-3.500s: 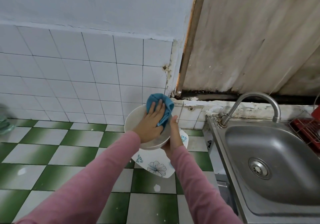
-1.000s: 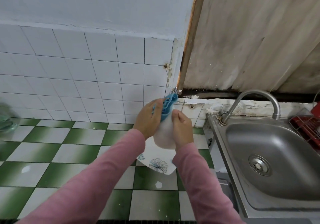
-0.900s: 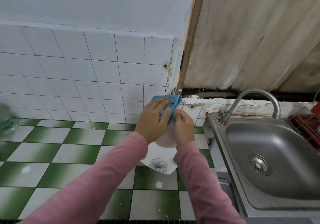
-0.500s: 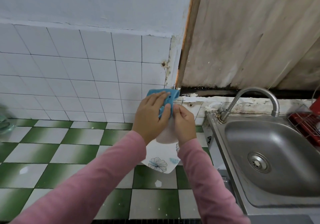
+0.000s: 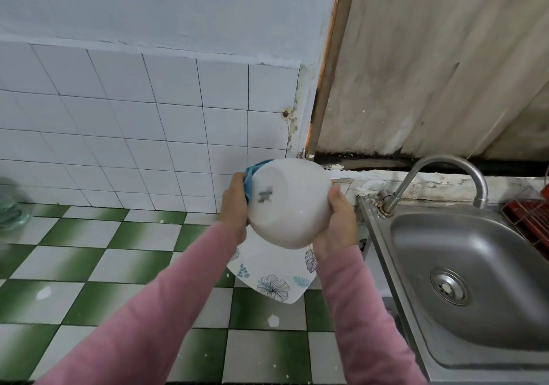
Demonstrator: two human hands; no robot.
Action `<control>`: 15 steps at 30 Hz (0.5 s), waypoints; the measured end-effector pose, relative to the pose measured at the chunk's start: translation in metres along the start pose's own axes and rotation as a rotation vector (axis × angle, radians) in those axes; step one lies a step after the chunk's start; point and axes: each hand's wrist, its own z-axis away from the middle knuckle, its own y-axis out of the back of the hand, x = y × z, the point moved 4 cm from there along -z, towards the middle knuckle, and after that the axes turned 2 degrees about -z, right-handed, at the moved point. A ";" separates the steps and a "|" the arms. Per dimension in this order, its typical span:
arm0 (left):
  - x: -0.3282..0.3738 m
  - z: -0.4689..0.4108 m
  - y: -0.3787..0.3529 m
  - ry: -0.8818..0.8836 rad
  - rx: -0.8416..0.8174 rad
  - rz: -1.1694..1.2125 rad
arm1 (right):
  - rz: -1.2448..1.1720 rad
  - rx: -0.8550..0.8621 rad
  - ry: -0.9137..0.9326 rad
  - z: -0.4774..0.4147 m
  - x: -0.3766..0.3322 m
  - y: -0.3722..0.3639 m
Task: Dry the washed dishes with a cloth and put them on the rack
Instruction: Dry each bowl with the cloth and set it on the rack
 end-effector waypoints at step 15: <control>0.007 0.019 -0.026 -1.251 -0.156 -0.879 | -0.118 -0.175 -0.096 0.006 0.019 -0.036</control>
